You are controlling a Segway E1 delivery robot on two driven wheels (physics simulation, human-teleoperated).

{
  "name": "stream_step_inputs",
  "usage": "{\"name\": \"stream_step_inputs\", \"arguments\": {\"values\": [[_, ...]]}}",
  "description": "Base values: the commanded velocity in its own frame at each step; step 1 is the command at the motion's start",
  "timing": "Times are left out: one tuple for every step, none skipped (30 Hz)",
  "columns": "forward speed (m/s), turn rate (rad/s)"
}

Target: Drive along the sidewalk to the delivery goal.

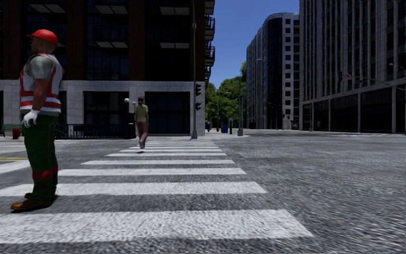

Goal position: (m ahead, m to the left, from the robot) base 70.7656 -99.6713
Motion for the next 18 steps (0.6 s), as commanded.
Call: {"name": "stream_step_inputs", "arguments": {"values": [[1.78, 0.00], [1.78, 0.00], [1.78, 0.00], [1.78, 0.00], [1.78, 0.00], [1.78, 0.00], [1.78, 0.00], [1.78, 0.00], [1.78, 0.00], [1.78, 0.00], [1.78, 0.00], [1.78, 0.00], [1.78, 0.00], [1.78, 0.14], [1.78, 0.14], [1.78, 0.77], [1.78, 0.83], [1.78, 0.77]]}}
